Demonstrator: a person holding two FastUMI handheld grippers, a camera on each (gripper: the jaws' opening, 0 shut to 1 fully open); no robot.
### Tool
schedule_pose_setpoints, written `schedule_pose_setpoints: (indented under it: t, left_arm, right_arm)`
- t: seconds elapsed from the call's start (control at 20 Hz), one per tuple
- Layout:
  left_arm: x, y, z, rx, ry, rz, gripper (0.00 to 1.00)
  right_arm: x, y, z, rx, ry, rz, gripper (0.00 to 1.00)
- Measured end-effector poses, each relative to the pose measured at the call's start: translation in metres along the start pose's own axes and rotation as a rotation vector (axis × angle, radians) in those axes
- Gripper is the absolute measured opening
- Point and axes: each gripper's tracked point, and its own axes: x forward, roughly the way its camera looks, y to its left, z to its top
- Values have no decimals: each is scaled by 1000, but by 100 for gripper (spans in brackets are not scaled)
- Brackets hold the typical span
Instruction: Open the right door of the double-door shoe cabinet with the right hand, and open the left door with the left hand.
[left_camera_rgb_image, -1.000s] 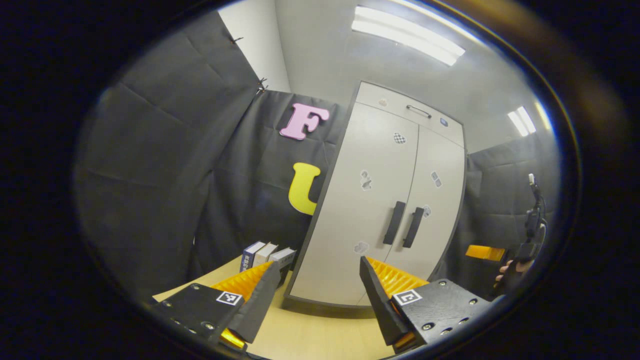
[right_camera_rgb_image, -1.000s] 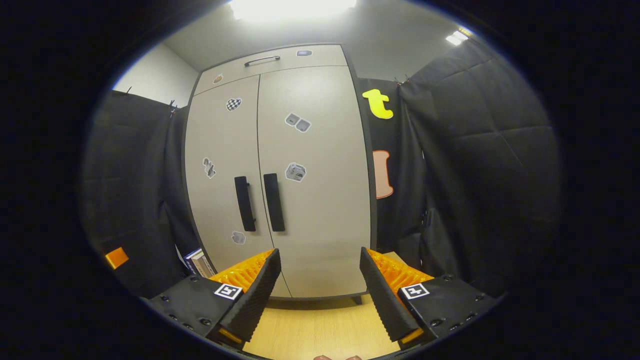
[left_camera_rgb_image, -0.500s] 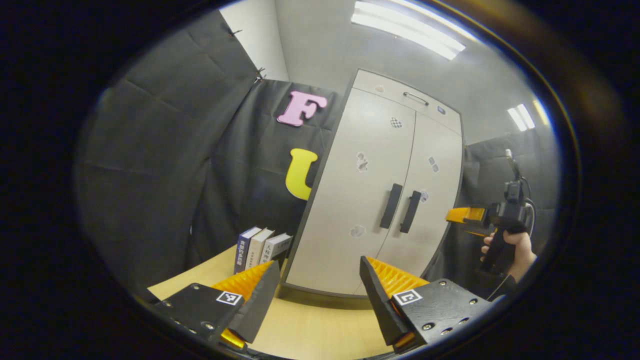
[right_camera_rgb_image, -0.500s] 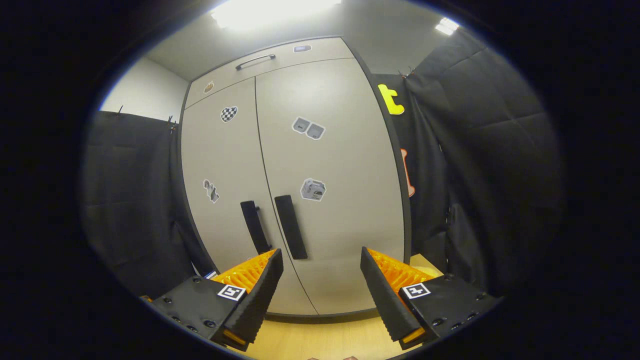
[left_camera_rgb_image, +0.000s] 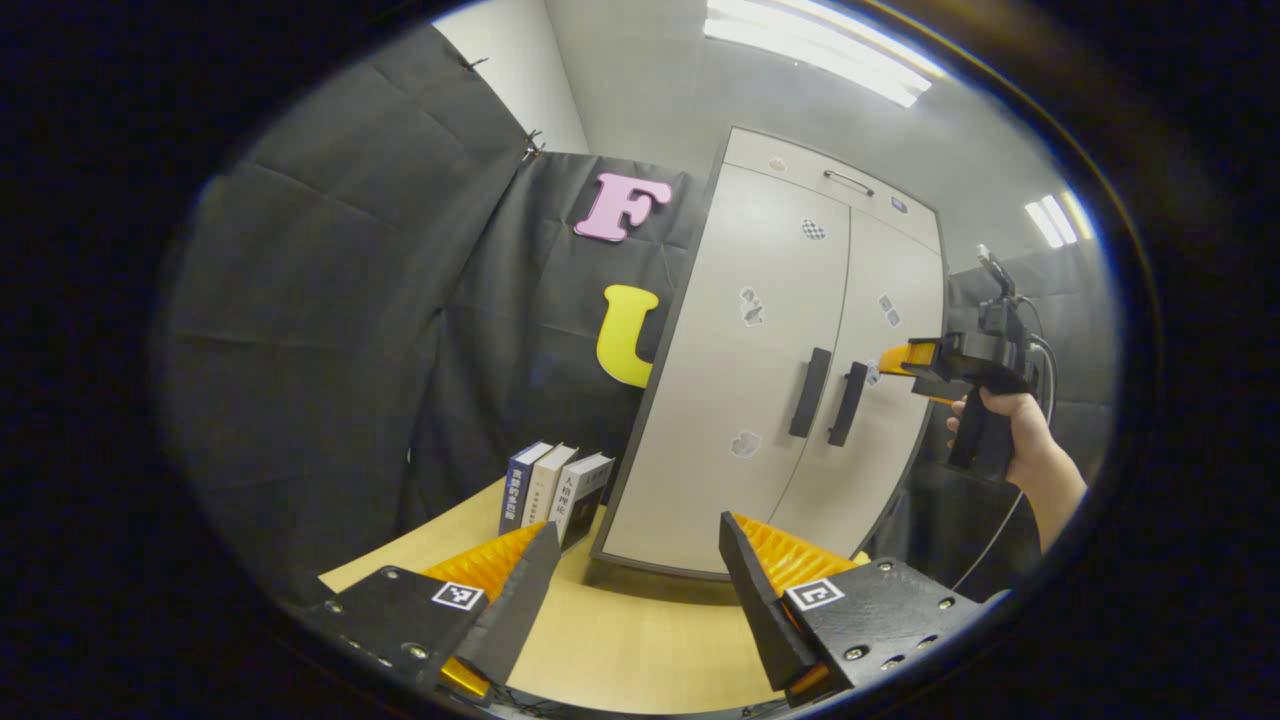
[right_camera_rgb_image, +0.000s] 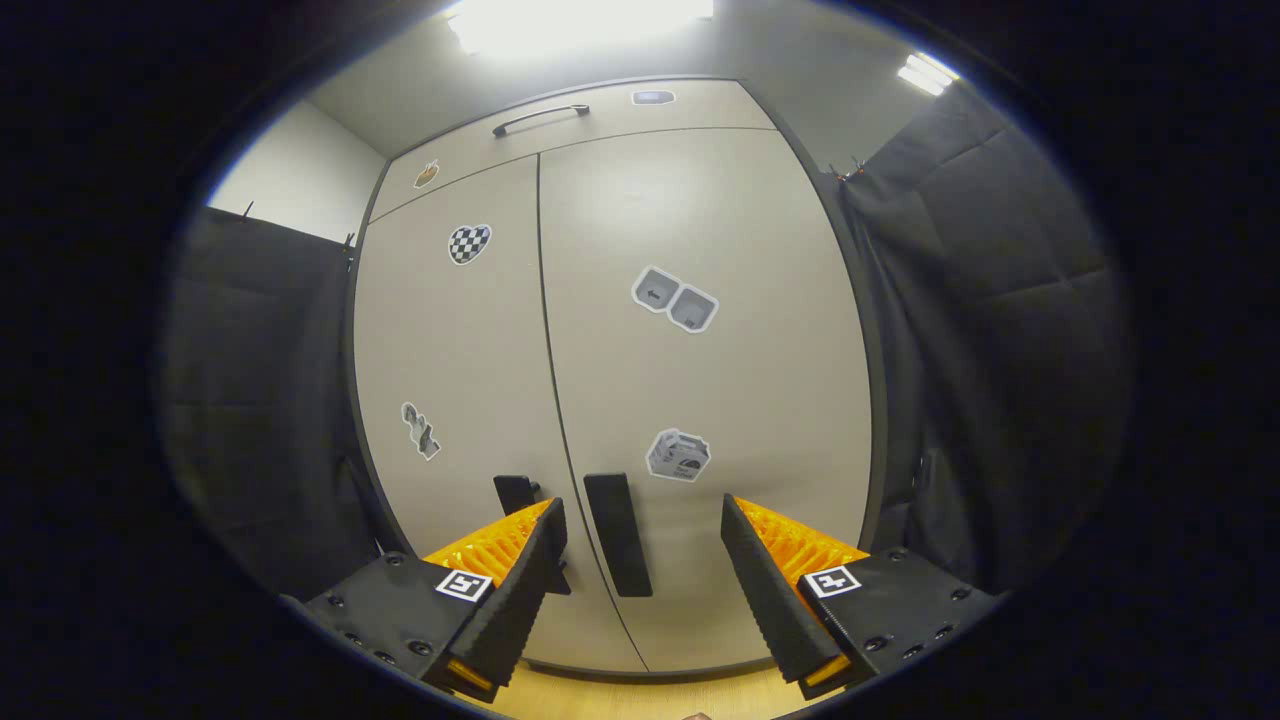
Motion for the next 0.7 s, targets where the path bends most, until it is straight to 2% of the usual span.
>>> schedule_pose_setpoints:
  t: [0.45, 0.5, 0.55, 0.65, 0.7]
  left_arm:
    - [5, 23, -3, 16, 7, 29, 93]
    - [6, 25, -3, 20, 6, 29, 93]
    - [7, 26, 0, 24, 2, 25, 93]
    - [7, 24, 5, 26, -15, 7, 93]
    - [7, 24, 5, 27, -20, 1, 93]
  right_arm:
    - [53, 13, -33, -86, 74, -44, 98]
    - [57, 13, -37, -86, 78, -47, 92]
    - [60, 11, -38, -82, 73, -57, 98]
    - [66, 6, -41, -82, 79, -80, 97]
    - [69, 6, -41, -79, 82, -81, 92]
